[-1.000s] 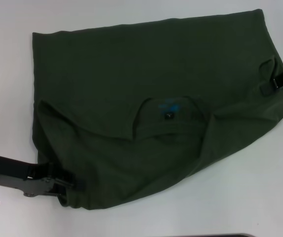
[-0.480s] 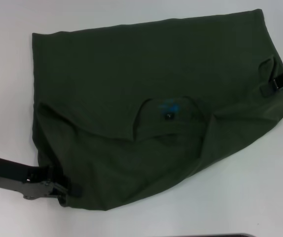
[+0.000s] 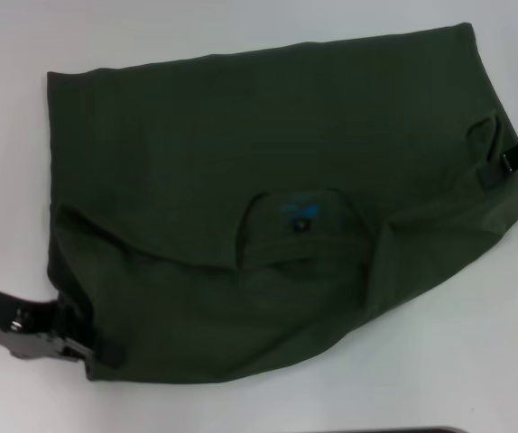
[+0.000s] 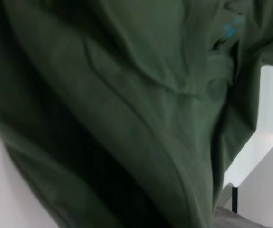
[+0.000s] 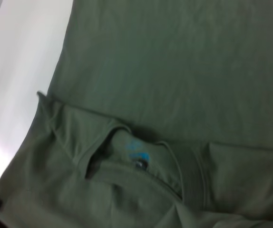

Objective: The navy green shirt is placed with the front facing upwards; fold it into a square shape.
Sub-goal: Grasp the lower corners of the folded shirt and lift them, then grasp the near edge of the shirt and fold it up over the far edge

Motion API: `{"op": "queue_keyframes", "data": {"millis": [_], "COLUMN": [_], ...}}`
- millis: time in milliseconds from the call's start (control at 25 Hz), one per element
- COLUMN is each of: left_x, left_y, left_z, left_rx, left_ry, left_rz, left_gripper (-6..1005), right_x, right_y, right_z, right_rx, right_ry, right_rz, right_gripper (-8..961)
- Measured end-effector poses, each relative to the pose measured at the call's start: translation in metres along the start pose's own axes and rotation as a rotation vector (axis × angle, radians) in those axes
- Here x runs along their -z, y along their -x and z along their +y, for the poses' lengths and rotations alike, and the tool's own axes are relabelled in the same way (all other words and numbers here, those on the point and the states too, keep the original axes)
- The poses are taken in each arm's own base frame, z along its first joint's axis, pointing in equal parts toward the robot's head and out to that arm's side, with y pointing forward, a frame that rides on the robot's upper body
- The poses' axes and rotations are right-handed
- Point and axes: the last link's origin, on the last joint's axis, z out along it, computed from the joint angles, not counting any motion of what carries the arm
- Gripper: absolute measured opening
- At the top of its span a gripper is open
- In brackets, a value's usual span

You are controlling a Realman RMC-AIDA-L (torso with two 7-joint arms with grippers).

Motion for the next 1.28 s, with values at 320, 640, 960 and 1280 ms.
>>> {"op": "queue_keyframes", "data": {"millis": [320,640,960,1280], "left_x": [0.02,0.047,0.053,0.057], "left_y": [-0.019,-0.053,-0.081,-0.102], "left_z": [0.023,0.045,0.048,0.043], "left_rx": [-0.099,-0.161,-0.14,-0.116], "left_ry": [0.028,0.038,-0.033,-0.099], "left_rz": [-0.025,0.074,0.184,0.313], "left_gripper": [27,28,28,27], "right_x": [0.004,0.033,0.046,0.069], "right_y": [-0.009,-0.014,-0.009,0.003], "right_z": [0.008,-0.01,-0.022,-0.033], "right_rx": [0.012,-0.044,-0.075,-0.101], "right_ry": [0.079,0.052,0.009,-0.019], "right_rz": [0.021,-0.115,-0.226,-0.435], "right_gripper": [36,36,35,35]}}
